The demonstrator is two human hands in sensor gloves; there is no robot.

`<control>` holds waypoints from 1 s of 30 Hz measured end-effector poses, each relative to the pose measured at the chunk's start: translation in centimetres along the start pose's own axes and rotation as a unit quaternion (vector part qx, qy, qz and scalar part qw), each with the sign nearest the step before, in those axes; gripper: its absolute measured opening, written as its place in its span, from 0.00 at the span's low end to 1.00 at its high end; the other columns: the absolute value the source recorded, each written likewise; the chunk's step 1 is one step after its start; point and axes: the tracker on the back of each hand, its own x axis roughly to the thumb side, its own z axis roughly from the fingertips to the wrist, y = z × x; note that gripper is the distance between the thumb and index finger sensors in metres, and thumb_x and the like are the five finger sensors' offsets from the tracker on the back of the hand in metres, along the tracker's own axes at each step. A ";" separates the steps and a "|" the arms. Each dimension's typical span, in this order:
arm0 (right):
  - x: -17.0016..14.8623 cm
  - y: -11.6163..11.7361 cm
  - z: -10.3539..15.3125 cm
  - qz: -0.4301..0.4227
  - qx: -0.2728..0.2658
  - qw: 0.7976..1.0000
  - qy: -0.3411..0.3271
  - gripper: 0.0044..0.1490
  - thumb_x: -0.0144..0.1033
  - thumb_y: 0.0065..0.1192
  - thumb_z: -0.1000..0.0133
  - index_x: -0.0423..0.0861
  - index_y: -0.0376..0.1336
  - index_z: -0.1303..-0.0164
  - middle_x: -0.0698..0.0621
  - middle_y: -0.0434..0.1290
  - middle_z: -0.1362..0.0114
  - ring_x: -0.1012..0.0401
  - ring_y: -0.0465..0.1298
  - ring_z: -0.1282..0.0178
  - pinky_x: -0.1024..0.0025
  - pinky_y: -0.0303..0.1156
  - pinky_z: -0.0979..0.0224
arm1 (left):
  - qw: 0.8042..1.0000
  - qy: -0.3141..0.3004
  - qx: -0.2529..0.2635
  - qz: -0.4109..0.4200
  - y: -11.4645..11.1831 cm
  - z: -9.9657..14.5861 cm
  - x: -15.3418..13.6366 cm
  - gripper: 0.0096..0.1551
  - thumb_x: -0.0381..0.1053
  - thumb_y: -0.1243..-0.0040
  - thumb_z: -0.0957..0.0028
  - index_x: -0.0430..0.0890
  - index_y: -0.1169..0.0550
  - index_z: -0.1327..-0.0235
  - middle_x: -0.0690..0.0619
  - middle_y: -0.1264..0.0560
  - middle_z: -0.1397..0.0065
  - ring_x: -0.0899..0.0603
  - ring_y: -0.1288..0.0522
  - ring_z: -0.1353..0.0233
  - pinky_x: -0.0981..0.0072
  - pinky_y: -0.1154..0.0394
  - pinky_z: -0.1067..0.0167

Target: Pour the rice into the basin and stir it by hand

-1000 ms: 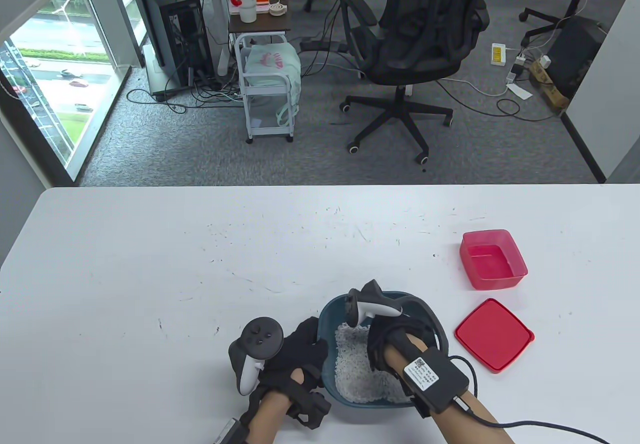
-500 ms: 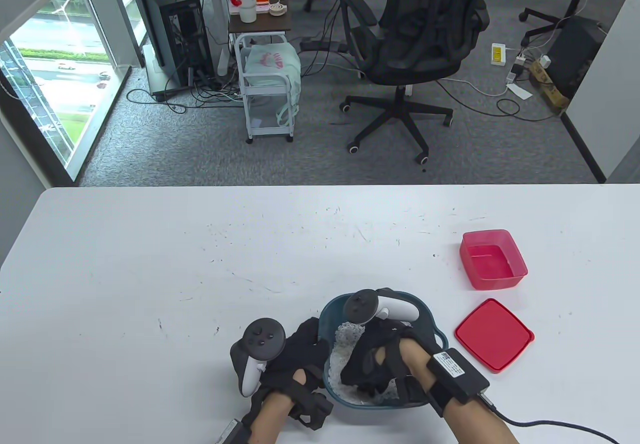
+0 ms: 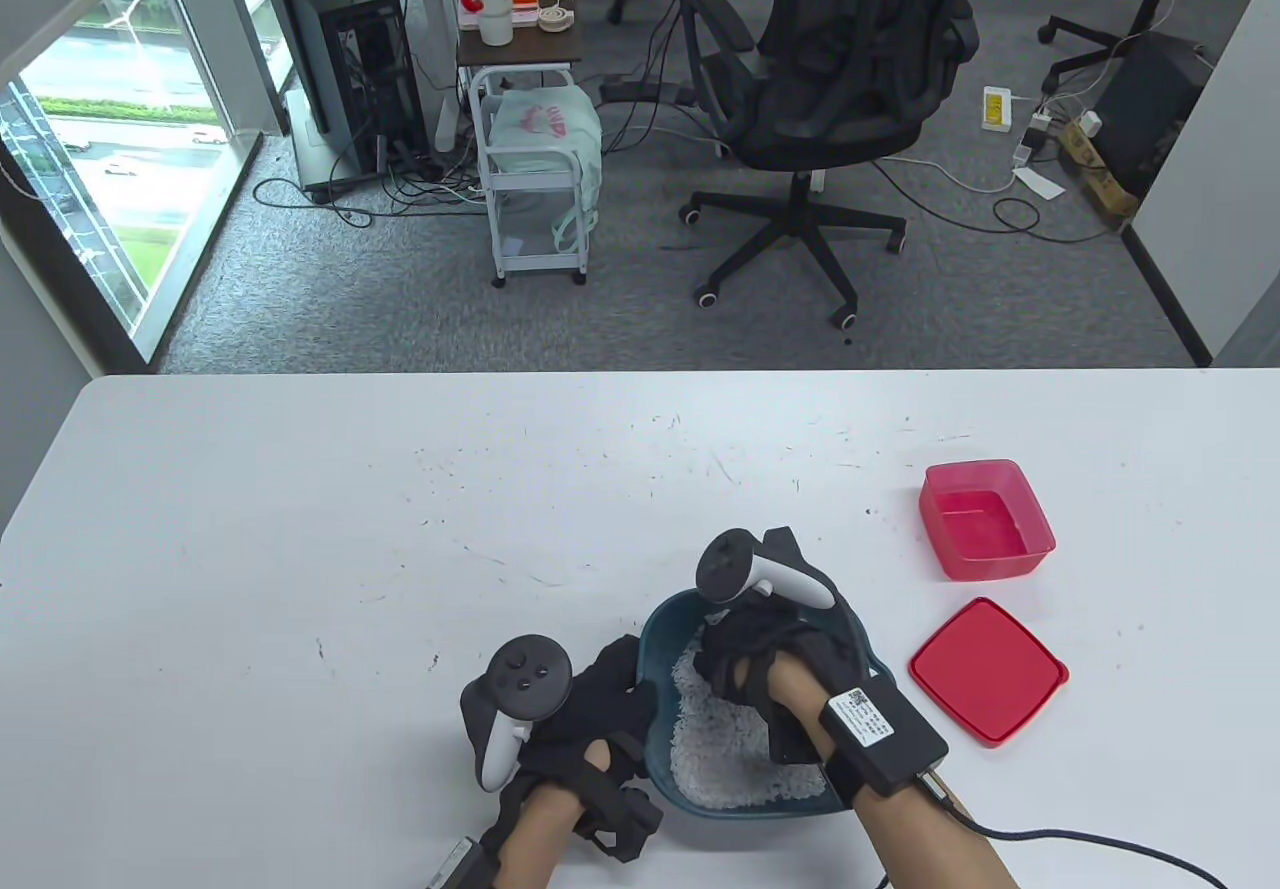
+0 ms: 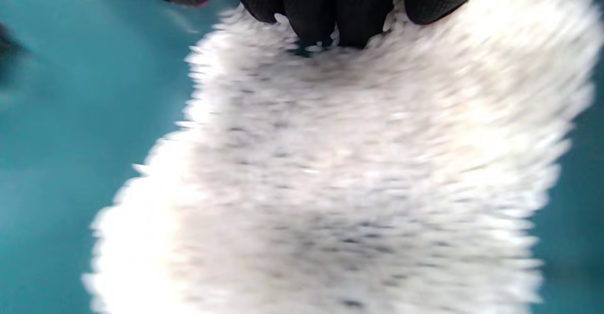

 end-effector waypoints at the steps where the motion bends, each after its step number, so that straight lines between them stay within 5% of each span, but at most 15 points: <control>1: -0.3 0.2 0.1 0.021 0.001 0.999 0.024 0.40 0.45 0.59 0.56 0.38 0.63 0.36 0.37 0.69 0.32 0.39 0.71 0.35 0.37 0.67 0.39 | 1.000 0.000 0.001 0.001 0.0 0.0 0.0 0.38 0.44 0.33 0.52 0.29 0.29 0.31 0.27 0.24 0.36 0.50 0.10 0.82 0.66 0.11 0.87; 5: -0.4 1.4 0.9 0.092 -0.001 0.994 0.055 0.40 0.44 0.59 0.56 0.36 0.65 0.37 0.33 0.70 0.33 0.38 0.72 0.37 0.40 0.69 0.42 | 1.000 0.002 0.003 0.005 0.0 0.0 0.0 0.38 0.44 0.33 0.52 0.29 0.29 0.31 0.27 0.24 0.36 0.50 0.10 0.82 0.67 0.11 0.87; 9: 0.1 3.3 1.8 0.160 0.029 0.983 0.083 0.40 0.44 0.61 0.58 0.29 0.71 0.46 0.28 0.80 0.45 0.37 0.82 0.53 0.43 0.78 0.56 | 1.000 0.005 0.006 0.008 0.0 0.0 0.0 0.37 0.44 0.33 0.52 0.29 0.29 0.32 0.27 0.23 0.36 0.50 0.10 0.82 0.67 0.11 0.87; 14: 1.0 4.8 1.8 0.128 0.118 0.985 0.012 0.41 0.45 0.62 0.61 0.23 0.75 0.57 0.25 0.85 0.57 0.36 0.87 0.66 0.43 0.81 0.68 | 1.000 0.009 0.008 0.011 0.0 0.1 -0.1 0.37 0.44 0.33 0.52 0.29 0.29 0.32 0.27 0.23 0.36 0.50 0.10 0.83 0.67 0.11 0.88; 18: 1.9 4.6 1.7 -0.023 0.178 0.973 -0.146 0.41 0.45 0.62 0.60 0.25 0.73 0.51 0.26 0.83 0.51 0.34 0.85 0.58 0.41 0.81 0.61 | 1.000 0.009 0.009 0.009 -0.1 0.1 0.0 0.38 0.44 0.33 0.52 0.29 0.29 0.32 0.27 0.23 0.36 0.50 0.10 0.83 0.67 0.11 0.88; 22: 1.9 4.2 0.5 -0.145 0.211 0.944 -0.208 0.42 0.44 0.60 0.58 0.28 0.65 0.42 0.28 0.74 0.38 0.34 0.77 0.45 0.37 0.75 0.48 | 1.000 -0.008 -0.007 0.002 0.0 -0.1 0.0 0.38 0.45 0.34 0.51 0.29 0.30 0.31 0.27 0.24 0.36 0.50 0.10 0.82 0.67 0.11 0.87; 27: 0.7 1.9 -0.4 -0.211 0.121 0.950 -0.193 0.43 0.45 0.57 0.56 0.38 0.55 0.32 0.35 0.57 0.26 0.37 0.60 0.29 0.34 0.61 0.36 | 1.000 -0.010 -0.011 0.000 0.0 -0.1 0.0 0.38 0.45 0.34 0.51 0.30 0.30 0.31 0.27 0.24 0.35 0.50 0.10 0.82 0.67 0.11 0.86; 30: -0.5 1.1 -0.5 -0.235 0.079 0.956 -0.159 0.43 0.45 0.56 0.55 0.38 0.55 0.32 0.35 0.56 0.26 0.37 0.59 0.28 0.34 0.60 0.35 | 1.000 -0.006 -0.009 -0.001 0.0 -0.1 0.0 0.38 0.45 0.34 0.51 0.29 0.30 0.31 0.27 0.24 0.35 0.50 0.10 0.82 0.67 0.11 0.86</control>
